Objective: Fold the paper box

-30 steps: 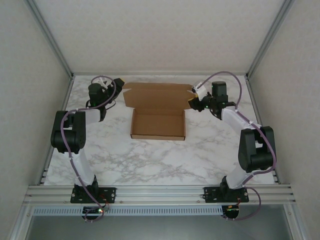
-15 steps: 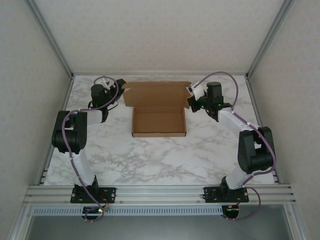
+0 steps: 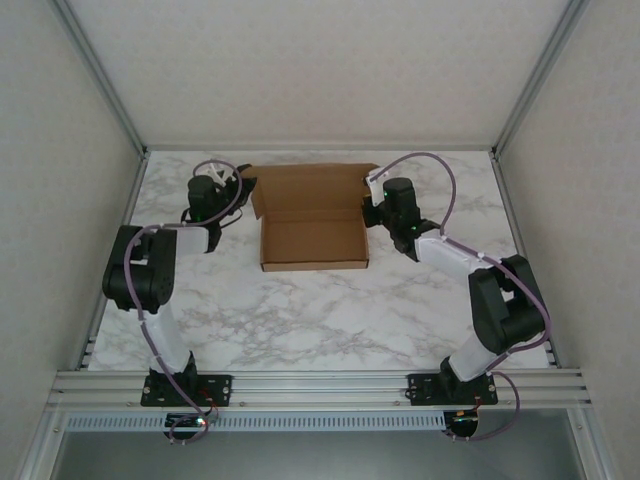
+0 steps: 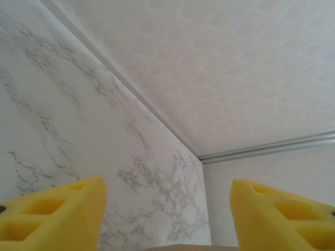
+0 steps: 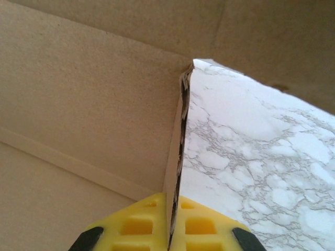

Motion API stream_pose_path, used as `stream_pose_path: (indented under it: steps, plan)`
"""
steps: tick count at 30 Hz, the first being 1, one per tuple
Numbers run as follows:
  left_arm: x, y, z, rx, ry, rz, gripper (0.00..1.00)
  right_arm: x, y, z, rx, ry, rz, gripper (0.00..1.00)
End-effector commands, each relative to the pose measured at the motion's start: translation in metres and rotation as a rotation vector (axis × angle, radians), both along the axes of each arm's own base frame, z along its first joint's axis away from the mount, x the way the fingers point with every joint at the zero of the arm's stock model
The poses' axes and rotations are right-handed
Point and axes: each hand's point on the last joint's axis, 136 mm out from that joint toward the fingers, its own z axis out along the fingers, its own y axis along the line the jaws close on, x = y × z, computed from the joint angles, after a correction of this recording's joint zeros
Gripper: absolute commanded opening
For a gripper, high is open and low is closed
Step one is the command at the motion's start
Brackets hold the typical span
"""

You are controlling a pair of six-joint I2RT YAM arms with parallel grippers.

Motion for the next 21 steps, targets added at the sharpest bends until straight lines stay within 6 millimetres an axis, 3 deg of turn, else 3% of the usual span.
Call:
stream_pose_path:
  steps: [1, 5, 12, 14, 16, 18, 21]
  plan:
    - [-0.011, -0.002, 0.022, 0.068, -0.037, -0.002, 0.67, -0.005, -0.013, 0.014, -0.030, -0.034, -0.016, 0.00]
    - [-0.018, 0.020, 0.025, 0.137, -0.017, 0.050, 0.71, -0.011, -0.025, 0.016, -0.063, -0.020, 0.007, 0.00]
    - [-0.042, 0.071, 0.041, 0.315, -0.034, 0.197, 0.72, -0.024, -0.025, 0.011, -0.106, 0.006, 0.135, 0.00]
    - [-0.054, 0.069, 0.059, 0.393, -0.142, 0.201, 0.74, -0.027, -0.023, 0.010, -0.098, 0.014, 0.183, 0.00]
    - [-0.079, 0.048, 0.076, 0.536, -0.328, 0.169, 0.76, -0.026, -0.019, 0.009, -0.091, 0.013, 0.224, 0.00]
    - [-0.091, 0.035, 0.075, 0.716, -0.383, 0.132, 0.79, -0.021, -0.016, 0.008, -0.072, 0.020, 0.250, 0.00]
    - [-0.096, 0.039, 0.072, 0.817, -0.405, 0.079, 0.75, -0.015, -0.014, 0.011, -0.032, 0.027, 0.280, 0.00]
